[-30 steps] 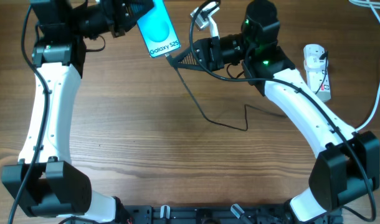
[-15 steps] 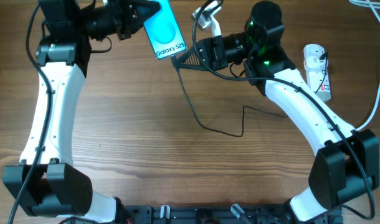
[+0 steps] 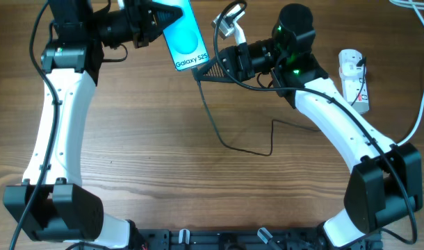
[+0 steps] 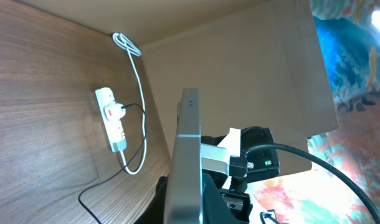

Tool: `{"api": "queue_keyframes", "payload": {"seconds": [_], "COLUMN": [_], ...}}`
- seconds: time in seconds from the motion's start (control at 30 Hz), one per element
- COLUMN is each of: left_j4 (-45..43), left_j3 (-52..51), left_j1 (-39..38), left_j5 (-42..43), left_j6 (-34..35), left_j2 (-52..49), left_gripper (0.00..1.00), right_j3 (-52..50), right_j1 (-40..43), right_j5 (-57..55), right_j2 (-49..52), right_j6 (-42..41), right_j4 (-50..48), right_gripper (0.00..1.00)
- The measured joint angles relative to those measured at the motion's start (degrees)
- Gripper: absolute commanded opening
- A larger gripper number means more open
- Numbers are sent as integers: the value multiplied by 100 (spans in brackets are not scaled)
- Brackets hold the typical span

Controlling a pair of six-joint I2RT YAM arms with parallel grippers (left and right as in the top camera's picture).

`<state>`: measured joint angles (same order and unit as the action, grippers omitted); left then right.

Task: Plug charger to phone and switch on socket
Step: 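Lower the plugged phone onto the table with both grippers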

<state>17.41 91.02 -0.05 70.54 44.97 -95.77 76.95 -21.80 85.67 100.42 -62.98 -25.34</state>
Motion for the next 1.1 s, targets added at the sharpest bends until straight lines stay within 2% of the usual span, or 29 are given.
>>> {"api": "queue_keyframes", "payload": {"seconds": [0.17, 0.33, 0.43, 0.57, 0.67, 0.73, 0.9, 1.1], "left_j4": [68, 254, 846, 2288, 2916, 3021, 2968, 2793], "left_j3": [-13, -98, -151, -208, -223, -249, -601, -782], "left_j1": [0, -7, -109, -232, -225, -225, -225, -337], "left_j5": [-94, -136, -103, -610, -1143, -1421, -1932, -2059], "left_j6": [-271, -581, -994, -1814, -2444, -2717, -3032, -3130], "left_j2": [0, -2, -2, -2, -2, -2, -59, -1075], "left_gripper": [4, 4, 4, 4, 4, 4, 4, 4], "right_j3": [0, 48, 153, 229, 264, 262, 264, 264], "right_j1": [0, 0, 0, 0, -2, 0, 0, 0], "right_j5": [9, -66, -339, -872, -1908, -2669, -3882, -4597], "right_j2": [-2, -2, -2, -2, -15, -15, -15, -15], "right_j6": [122, 662, 1274, 2118, 2859, 3104, 3526, 3779], "right_j4": [280, 1207, 1902, 3156, 4485, 5051, 5608, 5967], "right_gripper": [33, 46, 55, 65, 67, 68, 68, 68]}}
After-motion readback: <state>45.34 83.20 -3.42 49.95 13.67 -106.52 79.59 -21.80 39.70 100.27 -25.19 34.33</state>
